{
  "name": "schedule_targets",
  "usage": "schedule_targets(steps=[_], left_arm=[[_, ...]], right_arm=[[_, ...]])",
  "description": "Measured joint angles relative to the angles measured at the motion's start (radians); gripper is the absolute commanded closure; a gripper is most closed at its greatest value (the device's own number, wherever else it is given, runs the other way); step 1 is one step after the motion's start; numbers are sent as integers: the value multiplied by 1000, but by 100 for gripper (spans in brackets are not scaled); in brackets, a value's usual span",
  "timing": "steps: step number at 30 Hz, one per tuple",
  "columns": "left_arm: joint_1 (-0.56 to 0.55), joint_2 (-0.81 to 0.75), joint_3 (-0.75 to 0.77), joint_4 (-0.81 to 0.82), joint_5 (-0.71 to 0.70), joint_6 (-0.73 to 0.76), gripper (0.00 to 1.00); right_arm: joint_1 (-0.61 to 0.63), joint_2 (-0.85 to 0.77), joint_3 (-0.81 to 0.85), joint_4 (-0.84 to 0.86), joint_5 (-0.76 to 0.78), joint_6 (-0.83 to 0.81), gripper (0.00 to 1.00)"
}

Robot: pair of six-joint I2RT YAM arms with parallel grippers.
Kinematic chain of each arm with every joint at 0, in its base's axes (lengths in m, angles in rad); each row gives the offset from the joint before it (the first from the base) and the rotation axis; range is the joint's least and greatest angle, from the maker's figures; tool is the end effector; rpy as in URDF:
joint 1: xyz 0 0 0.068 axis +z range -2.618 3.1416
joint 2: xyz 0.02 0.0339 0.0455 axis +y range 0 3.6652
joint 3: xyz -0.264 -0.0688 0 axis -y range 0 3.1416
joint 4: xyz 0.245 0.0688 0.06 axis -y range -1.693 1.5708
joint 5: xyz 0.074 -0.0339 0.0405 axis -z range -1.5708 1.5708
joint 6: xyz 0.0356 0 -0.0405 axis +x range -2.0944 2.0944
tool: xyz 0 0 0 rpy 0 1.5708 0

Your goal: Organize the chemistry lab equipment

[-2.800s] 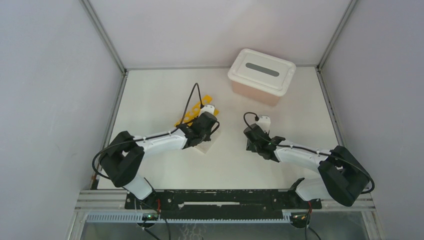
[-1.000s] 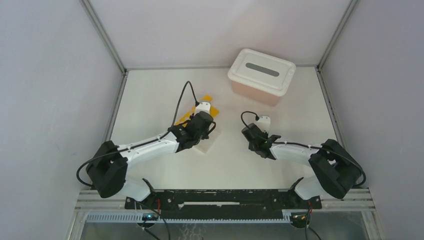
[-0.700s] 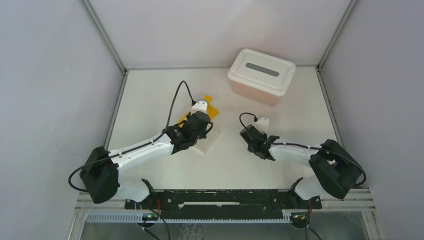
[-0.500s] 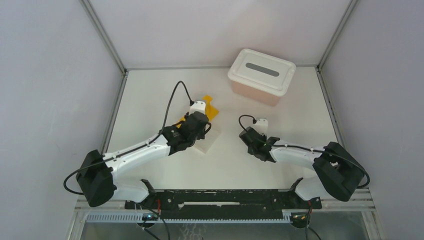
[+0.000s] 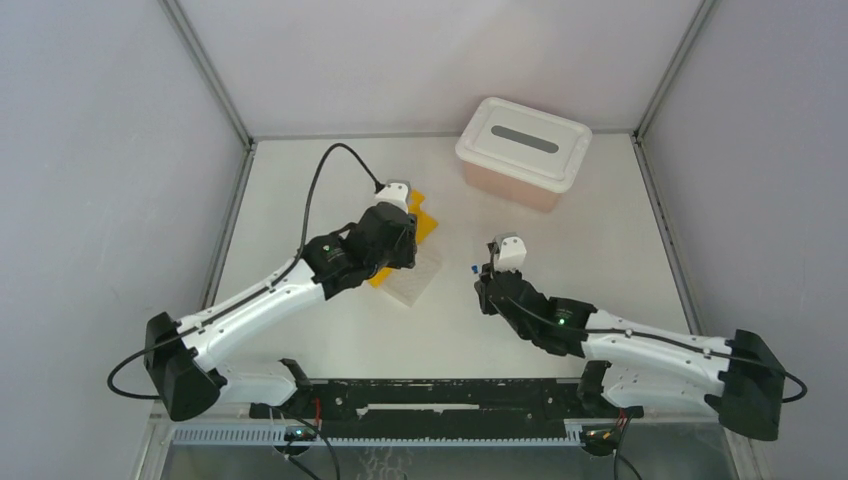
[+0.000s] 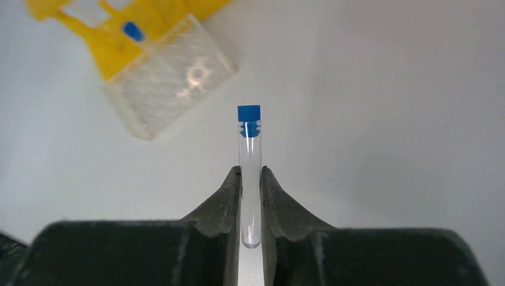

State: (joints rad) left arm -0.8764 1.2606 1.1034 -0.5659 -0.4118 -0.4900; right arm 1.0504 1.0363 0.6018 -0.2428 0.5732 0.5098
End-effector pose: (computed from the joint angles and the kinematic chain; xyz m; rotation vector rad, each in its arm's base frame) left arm 0.1842 -0.1989 0.3153 0.2216 2.2252 -0.2735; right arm 0.1231 0.1761 0.2268 -0.2771 2.1192 0.2697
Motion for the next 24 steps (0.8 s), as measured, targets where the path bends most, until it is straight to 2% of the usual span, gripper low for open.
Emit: schedule_targets(steps=[3,8,14,24], left_arm=[[11,-17,40,-37,64,-10,49],[83,-59,60,-52,270,-51,49],[156,-66,66,-58,511,-88,49],[194,-55,66,-47,819,-129,50]], right_arm=[[65,-89,-2,39,2,-60,92],[154,-170,-2,114,-6,-161,92],[207,-167,-2,180,-34,-247,93],[228,-140,-2,248,-74,-317,93]])
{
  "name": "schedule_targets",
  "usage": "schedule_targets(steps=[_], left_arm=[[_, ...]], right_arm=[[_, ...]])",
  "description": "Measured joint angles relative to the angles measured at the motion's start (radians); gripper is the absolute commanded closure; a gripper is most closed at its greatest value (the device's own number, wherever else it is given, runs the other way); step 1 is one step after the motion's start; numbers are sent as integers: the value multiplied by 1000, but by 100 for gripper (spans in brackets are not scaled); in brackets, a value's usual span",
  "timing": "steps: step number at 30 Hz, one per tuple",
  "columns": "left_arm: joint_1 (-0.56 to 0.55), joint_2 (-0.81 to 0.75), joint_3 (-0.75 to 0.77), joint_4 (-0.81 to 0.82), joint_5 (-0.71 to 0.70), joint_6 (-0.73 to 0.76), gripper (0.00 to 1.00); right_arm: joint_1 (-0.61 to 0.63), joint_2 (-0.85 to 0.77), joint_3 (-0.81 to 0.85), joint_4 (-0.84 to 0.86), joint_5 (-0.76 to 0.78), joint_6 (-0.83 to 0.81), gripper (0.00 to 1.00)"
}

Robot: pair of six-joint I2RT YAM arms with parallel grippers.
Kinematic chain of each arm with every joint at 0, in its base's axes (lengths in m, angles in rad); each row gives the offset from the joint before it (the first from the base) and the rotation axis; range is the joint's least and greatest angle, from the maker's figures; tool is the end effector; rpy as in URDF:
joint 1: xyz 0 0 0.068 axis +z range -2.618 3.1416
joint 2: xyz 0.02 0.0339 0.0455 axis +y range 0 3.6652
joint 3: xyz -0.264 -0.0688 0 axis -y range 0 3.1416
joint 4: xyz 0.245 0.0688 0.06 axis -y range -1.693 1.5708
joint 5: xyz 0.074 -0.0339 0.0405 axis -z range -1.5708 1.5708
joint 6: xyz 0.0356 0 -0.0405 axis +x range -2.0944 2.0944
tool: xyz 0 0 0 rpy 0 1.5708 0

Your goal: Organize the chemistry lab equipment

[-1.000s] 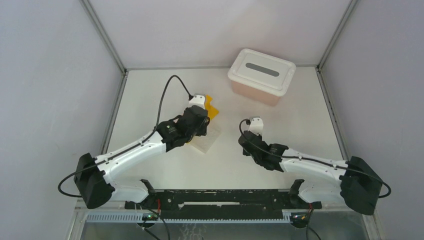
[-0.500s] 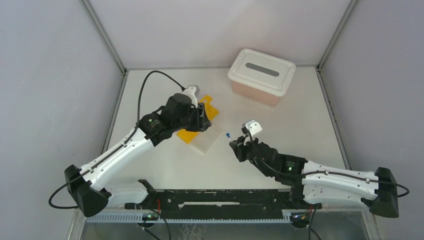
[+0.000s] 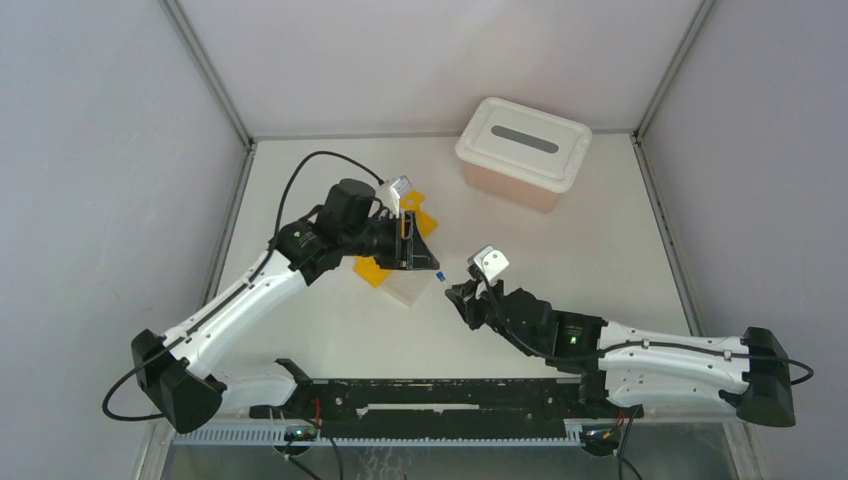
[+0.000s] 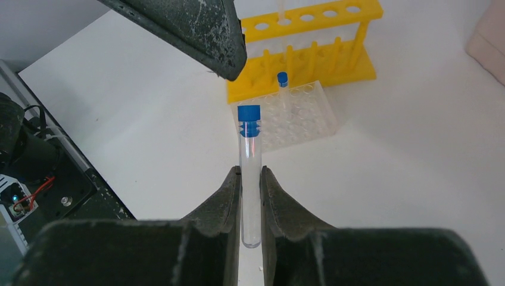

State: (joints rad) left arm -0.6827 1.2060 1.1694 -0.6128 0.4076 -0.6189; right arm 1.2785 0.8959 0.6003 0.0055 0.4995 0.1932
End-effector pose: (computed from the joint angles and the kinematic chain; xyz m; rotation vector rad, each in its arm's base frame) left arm 0.1911 -0.1736 0.3466 0.3233 2.3960 -1.1186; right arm 0.0762 0.1940 0.2755 -0.6471 1.7465 0.5691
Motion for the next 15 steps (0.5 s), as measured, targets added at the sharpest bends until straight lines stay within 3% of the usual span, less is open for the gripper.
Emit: schedule_targets(steps=[7,15], left_arm=[[7,22,0,5,130,-10,51],[24,34,-1,4,173,-4,51]], right_arm=[[0,27,0,21,-20,-21,94],[4,31,4,37,-31,-38,94]])
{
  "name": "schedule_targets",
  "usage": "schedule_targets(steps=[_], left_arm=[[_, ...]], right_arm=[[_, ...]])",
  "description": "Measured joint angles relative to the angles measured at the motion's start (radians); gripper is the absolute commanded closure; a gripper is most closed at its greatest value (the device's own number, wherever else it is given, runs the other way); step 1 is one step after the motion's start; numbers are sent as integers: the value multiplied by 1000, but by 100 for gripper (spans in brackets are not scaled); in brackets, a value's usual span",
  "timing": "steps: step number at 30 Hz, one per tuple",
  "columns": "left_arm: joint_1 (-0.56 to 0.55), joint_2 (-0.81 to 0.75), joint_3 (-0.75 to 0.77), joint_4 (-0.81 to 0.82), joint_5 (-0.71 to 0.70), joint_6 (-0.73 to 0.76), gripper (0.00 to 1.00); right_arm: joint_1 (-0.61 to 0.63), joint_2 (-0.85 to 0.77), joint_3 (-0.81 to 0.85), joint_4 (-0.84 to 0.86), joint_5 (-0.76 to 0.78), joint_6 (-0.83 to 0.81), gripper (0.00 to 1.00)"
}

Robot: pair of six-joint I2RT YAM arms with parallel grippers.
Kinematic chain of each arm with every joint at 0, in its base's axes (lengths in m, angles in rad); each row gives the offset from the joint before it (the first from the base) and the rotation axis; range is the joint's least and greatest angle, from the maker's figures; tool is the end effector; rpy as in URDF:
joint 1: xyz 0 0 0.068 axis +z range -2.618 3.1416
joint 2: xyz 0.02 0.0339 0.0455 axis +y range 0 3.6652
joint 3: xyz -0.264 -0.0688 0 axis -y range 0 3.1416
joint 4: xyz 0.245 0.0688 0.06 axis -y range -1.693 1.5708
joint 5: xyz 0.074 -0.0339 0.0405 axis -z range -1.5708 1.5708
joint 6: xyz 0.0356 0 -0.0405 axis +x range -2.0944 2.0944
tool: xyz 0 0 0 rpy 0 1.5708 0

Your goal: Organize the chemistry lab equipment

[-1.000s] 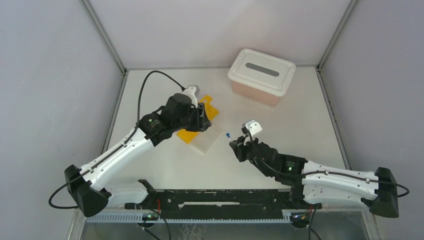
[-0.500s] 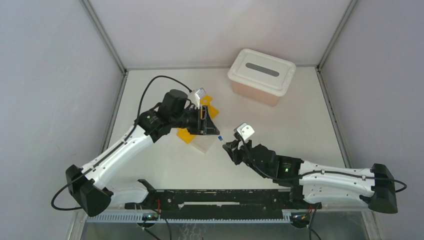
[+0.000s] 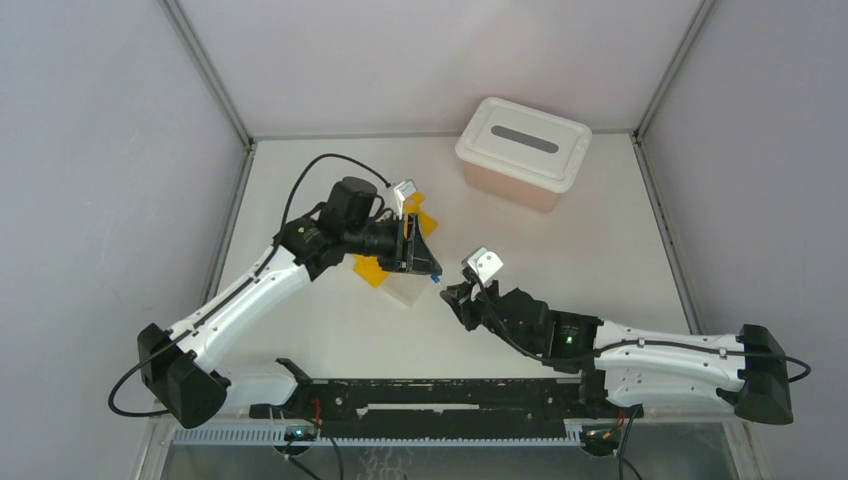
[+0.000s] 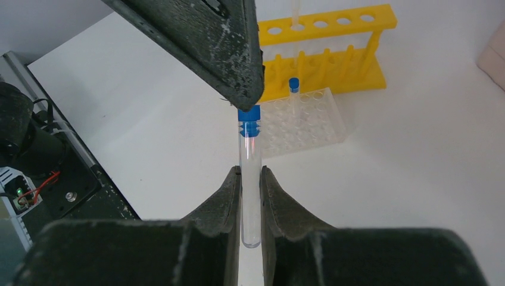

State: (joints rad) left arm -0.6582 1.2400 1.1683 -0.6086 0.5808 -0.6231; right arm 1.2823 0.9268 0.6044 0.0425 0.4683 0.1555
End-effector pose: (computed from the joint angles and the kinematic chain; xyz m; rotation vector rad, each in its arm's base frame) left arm 0.1966 -0.1767 0.3402 0.3921 2.4418 -1.2850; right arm 0.0764 0.2011 0.2747 -0.6993 1.7224 0.5790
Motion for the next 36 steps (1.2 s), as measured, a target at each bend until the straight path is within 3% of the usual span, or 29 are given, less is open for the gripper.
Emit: schedule_targets(steps=[12,26,36], left_arm=[[10,24,-2,-4,9,13,54],[11,23,-27,-8,34,29,66],[11,10,-49,-10,35,40,69]], right_arm=[[22,-1,16,16,-5,-21,94],[6,37,46,28,-34,-39,94],[-18,47,46,29,-55,-39,95]])
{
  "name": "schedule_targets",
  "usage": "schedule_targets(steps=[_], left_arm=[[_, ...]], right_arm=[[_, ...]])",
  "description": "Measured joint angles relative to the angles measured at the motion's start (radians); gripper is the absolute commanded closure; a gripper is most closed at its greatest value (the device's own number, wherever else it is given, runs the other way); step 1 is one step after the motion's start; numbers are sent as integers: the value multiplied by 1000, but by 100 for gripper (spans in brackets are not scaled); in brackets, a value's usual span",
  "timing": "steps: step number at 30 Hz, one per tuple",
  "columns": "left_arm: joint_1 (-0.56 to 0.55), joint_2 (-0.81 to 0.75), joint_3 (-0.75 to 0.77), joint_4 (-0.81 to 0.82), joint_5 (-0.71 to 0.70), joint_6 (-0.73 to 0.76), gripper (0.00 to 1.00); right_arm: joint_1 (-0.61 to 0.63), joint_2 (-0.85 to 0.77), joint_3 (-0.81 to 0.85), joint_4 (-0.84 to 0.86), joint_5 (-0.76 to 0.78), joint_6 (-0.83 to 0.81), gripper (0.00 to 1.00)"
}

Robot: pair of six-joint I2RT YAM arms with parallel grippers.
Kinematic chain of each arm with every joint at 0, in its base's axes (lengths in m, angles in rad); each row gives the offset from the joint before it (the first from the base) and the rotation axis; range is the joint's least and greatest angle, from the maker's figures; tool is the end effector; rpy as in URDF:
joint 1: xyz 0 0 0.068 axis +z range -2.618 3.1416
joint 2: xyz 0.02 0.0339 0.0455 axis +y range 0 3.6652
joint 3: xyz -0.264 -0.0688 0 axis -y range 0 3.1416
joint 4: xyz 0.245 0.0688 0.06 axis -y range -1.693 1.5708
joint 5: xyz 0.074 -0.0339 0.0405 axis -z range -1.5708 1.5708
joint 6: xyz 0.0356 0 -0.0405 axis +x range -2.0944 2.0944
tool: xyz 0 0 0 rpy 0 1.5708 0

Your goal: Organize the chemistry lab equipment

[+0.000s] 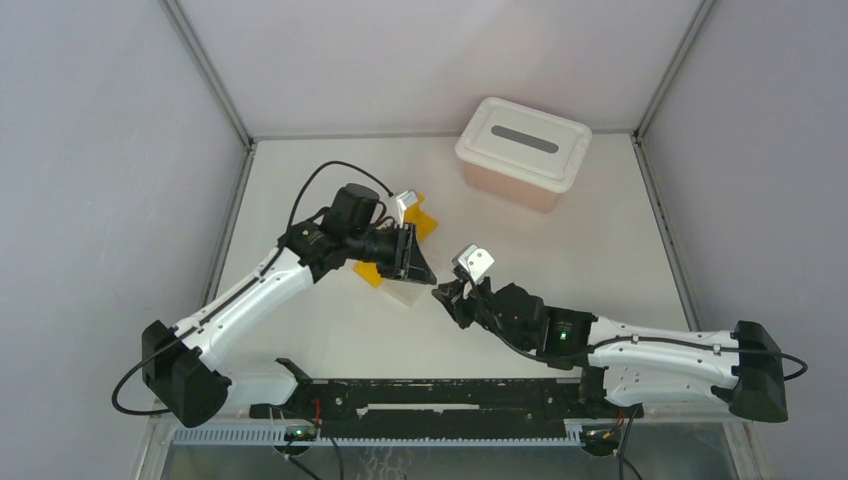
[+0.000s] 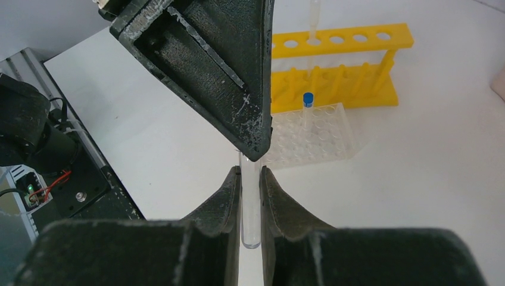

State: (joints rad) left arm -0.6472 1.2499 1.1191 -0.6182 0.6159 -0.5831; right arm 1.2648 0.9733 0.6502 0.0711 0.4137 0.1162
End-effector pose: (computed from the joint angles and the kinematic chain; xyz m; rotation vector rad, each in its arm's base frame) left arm 0.1974 -0.1749 0.3214 0.4280 2.4968 -1.2827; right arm 0.0818 0.2113 0.2843 -0.7397 1.6879 0.6037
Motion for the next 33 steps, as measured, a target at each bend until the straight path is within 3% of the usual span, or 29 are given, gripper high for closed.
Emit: schedule_targets(steps=[5,19,22,28,33], left_arm=[[0,-5,-11,0,2,2,69],[0,-7,-12,2,16,8,85],[0,-11,-18,4,15,8,86],[0,-30,-25,10,-17,7,88],[0,-40,-25,11,-75,6,88]], right_arm=[[-4,5,0,0,-9,0,95],[-20,18,0,7,-29,1,93],[-20,18,0,6,-32,1,86],[-20,18,0,7,-35,6,56],[-20,17,0,6,-34,10,52]])
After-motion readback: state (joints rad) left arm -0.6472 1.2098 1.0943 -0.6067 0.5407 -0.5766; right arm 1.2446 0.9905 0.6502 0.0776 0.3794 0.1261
